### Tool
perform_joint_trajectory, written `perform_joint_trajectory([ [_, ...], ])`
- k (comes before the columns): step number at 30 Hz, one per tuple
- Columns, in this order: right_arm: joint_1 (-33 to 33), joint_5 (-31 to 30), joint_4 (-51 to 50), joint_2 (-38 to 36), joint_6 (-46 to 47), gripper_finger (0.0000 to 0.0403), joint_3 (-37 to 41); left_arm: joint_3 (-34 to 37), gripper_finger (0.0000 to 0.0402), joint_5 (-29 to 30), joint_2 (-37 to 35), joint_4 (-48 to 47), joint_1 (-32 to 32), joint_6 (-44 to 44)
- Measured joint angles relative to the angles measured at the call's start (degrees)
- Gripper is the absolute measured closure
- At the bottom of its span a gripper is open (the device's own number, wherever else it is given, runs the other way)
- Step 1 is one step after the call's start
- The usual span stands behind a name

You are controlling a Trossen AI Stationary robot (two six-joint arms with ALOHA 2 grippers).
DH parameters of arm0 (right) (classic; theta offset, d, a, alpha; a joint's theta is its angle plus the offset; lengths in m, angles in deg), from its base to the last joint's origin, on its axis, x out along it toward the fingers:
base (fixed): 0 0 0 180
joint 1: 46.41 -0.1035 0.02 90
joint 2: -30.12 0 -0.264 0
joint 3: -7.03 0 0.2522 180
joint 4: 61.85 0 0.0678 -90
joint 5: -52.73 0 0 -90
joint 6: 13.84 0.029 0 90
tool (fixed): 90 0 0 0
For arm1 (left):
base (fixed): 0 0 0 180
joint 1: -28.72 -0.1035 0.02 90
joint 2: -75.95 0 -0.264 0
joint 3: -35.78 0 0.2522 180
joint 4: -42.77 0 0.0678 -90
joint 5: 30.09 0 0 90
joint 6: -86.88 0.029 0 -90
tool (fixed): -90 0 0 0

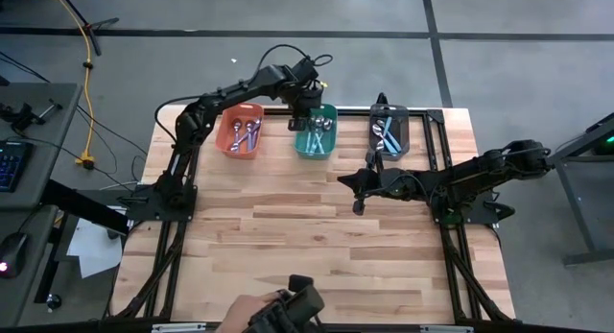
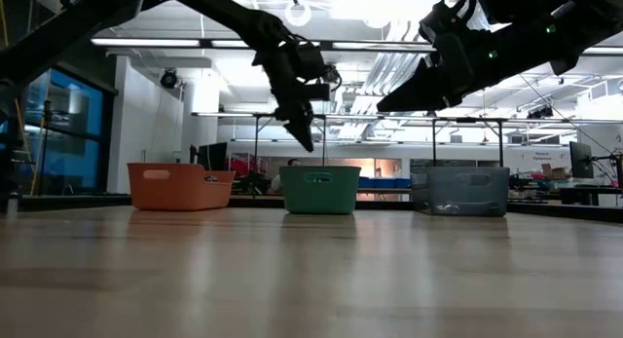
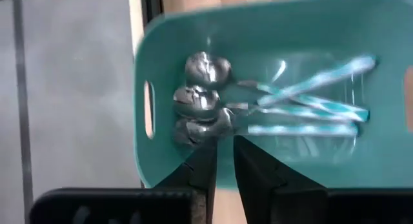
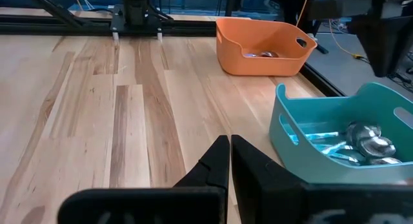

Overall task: Sort silverware by color (type)
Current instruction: Return to Home Position

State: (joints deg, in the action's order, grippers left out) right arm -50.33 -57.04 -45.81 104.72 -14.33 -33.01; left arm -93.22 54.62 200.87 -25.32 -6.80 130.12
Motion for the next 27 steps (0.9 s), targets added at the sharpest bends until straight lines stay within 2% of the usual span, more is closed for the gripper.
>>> perform_joint_trajectory([
  [4,0.0,0.0,0.0,0.0,0.0,0.0403,0.0,0.0,0.0351,-1.6,0.0,1.9,0.1,-1.4],
  [8,0.0,0.0,-0.5,0.0,-2.8,0.0403,0.0,0.0,0.0377,-12.8,-0.1,4.2,-1.0,-5.7],
  [10,0.0,0.0,0.3,0.0,-4.8,0.0403,0.4,0.2,0.0394,-16.6,-0.2,5.2,-1.3,-7.4],
  [15,1.3,0.0,3.0,0.0,-7.3,0.0403,3.1,5.1,0.0399,-16.4,-1.2,10.7,0.6,-9.2],
  [20,3.4,0.8,11.7,0.0,-7.6,0.0403,8.3,14.5,0.0401,-16.3,-5.6,24.7,2.7,-11.8],
  [27,6.0,9.5,21.8,-0.1,-9.0,0.0403,15.0,36.0,0.0401,-15.5,-17.0,49.1,5.4,-18.2],
])
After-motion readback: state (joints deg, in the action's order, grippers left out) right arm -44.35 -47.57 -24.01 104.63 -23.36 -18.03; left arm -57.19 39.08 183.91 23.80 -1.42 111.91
